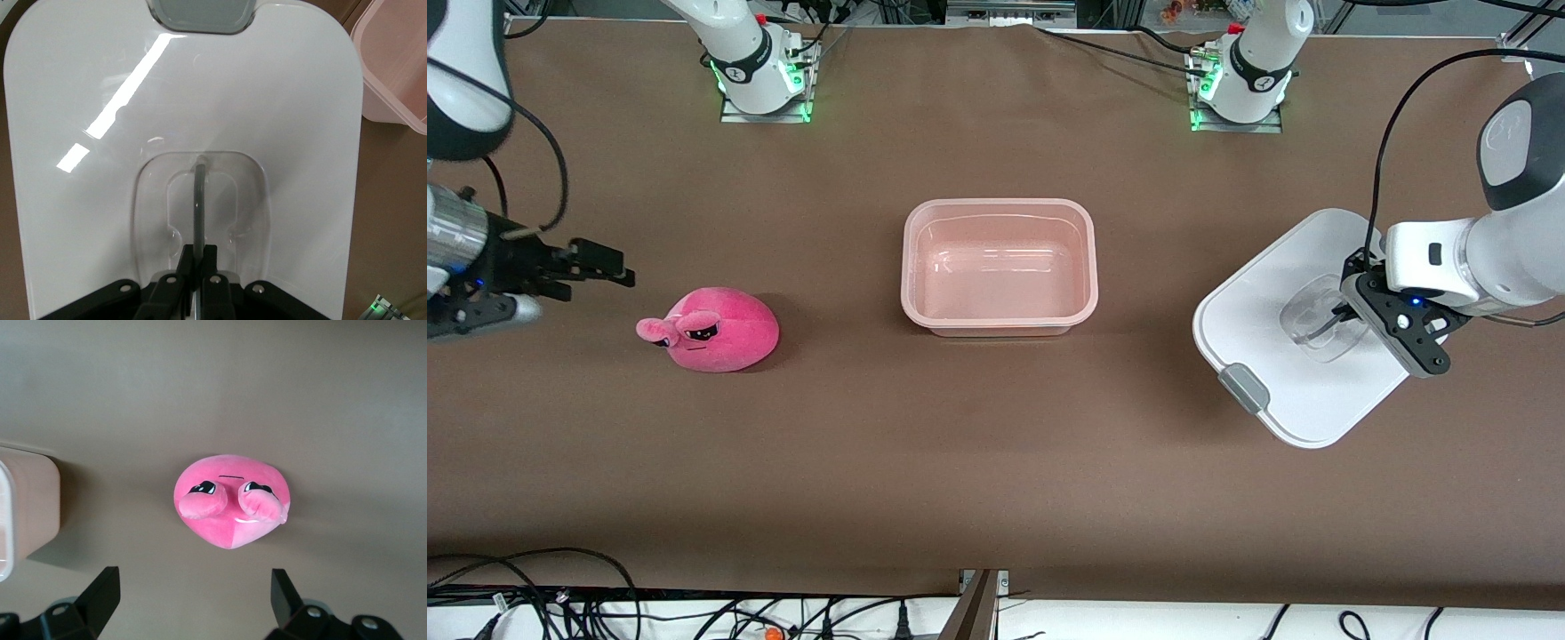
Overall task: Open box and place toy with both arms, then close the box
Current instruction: 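Reach the right gripper to the pink plush toy and grasp it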
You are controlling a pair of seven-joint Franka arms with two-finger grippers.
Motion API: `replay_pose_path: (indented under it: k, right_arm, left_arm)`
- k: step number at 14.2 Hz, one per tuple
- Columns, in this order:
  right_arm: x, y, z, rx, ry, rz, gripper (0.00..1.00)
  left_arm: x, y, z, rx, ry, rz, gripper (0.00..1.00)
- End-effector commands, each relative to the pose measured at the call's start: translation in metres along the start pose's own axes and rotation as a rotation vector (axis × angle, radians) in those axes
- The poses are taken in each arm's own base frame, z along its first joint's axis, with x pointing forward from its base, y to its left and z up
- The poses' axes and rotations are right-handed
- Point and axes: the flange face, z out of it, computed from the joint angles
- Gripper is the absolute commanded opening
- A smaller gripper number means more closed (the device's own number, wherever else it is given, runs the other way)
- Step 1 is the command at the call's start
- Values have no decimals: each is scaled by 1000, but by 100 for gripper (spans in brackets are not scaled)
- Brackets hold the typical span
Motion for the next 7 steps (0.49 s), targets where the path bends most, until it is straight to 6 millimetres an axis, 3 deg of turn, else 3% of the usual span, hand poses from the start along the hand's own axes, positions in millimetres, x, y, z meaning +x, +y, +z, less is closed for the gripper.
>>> replay_pose_path:
  k: [1, 2, 4, 7]
  right_arm:
    - [11, 6, 21, -32, -26, -1, 100]
    - [16, 7, 30, -78, -29, -16, 100]
    - [20, -18, 61, -165, -64, -65, 100]
    - [9, -15, 78, -165, -40, -32, 100]
  left_arm:
    - [-4, -1, -7, -16, 12, 15, 0]
    - [-3, -1, -7, -15, 11, 16, 0]
    - [-4, -1, -6, -19, 14, 15, 0]
    - [-13, -9, -4, -31, 16, -2, 0]
